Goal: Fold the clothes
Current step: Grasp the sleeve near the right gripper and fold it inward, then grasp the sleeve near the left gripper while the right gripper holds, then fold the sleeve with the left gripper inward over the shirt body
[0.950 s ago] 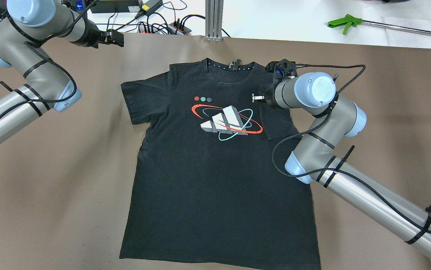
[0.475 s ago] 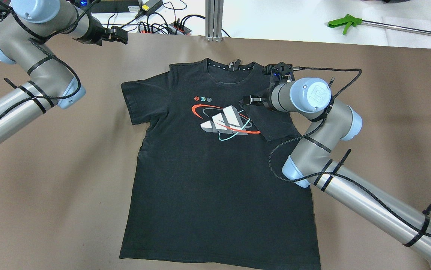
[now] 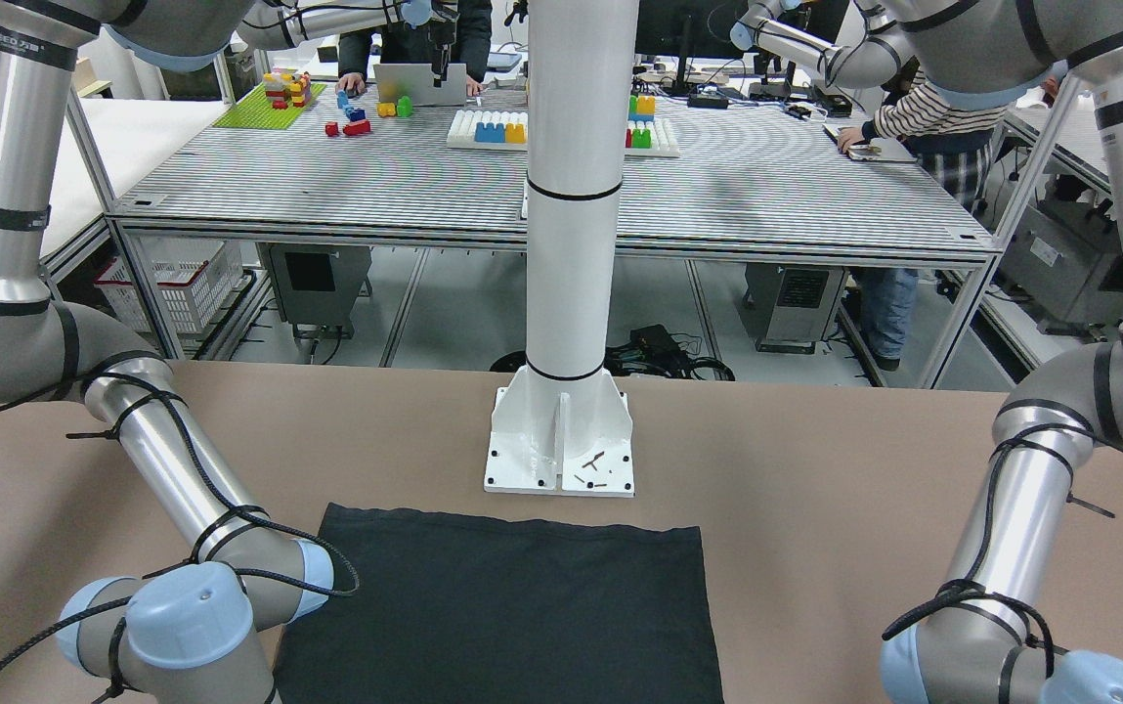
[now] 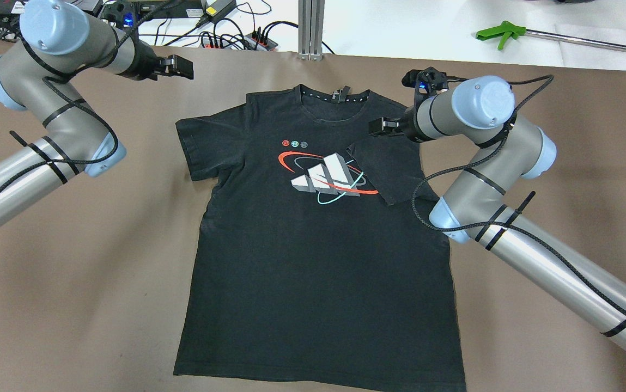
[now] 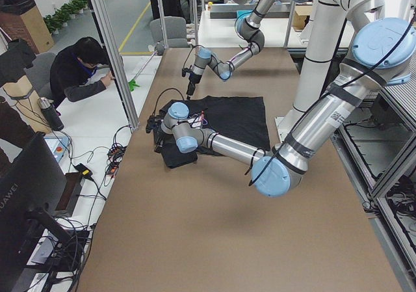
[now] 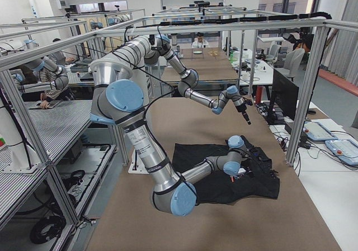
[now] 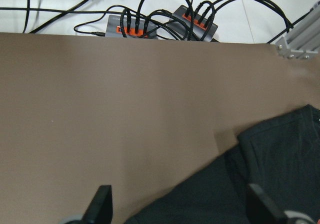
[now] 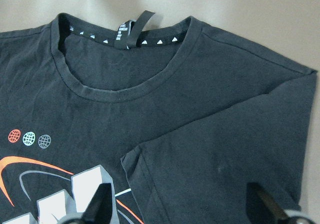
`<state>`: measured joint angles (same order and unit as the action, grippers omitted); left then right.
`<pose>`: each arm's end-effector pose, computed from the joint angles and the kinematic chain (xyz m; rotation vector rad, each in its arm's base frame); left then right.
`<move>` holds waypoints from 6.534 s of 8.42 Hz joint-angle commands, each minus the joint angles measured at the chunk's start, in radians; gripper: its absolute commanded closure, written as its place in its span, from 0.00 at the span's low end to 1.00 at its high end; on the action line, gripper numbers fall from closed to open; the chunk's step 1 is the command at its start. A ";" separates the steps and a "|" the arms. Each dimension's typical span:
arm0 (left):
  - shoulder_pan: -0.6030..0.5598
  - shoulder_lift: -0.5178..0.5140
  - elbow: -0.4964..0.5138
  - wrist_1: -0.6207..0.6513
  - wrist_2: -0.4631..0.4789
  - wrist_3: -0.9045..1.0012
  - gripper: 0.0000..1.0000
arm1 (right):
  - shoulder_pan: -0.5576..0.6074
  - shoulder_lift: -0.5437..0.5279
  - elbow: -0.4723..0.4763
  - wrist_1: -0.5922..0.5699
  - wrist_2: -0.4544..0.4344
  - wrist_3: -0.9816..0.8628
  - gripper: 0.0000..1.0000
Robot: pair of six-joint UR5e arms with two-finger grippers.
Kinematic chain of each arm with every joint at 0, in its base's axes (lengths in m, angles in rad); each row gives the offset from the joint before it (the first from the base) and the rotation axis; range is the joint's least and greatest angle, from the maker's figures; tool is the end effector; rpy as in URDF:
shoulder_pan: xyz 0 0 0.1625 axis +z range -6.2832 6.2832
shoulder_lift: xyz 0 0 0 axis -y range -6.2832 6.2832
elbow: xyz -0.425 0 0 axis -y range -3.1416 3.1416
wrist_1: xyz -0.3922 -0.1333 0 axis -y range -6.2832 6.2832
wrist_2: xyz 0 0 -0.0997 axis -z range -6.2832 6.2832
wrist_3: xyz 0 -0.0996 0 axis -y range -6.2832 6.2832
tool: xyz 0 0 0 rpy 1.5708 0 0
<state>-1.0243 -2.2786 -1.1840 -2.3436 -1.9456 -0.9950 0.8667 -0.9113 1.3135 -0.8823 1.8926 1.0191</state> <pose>0.3209 -0.7138 0.3156 0.5406 0.9939 -0.1948 -0.4087 -0.6384 0.3001 0.4840 -1.0076 0.1061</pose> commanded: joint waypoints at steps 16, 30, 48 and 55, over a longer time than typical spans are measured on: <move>0.208 0.045 0.093 -0.040 0.263 0.147 0.96 | 0.074 -0.135 0.116 -0.023 0.094 -0.001 0.06; 0.377 -0.299 0.149 0.291 0.461 -0.277 1.00 | 0.074 -0.161 0.112 -0.007 0.091 -0.016 0.06; 0.334 -0.275 0.285 -0.019 0.390 -0.205 0.65 | 0.074 -0.167 0.125 -0.009 0.086 -0.004 0.06; 0.340 -0.364 0.303 0.067 0.396 -0.270 1.00 | 0.075 -0.182 0.128 -0.004 0.086 -0.004 0.06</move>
<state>-0.6844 -2.6054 -0.8810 -2.3190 -1.5508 -1.2291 0.9418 -1.0902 1.4397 -0.8872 1.9788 1.0155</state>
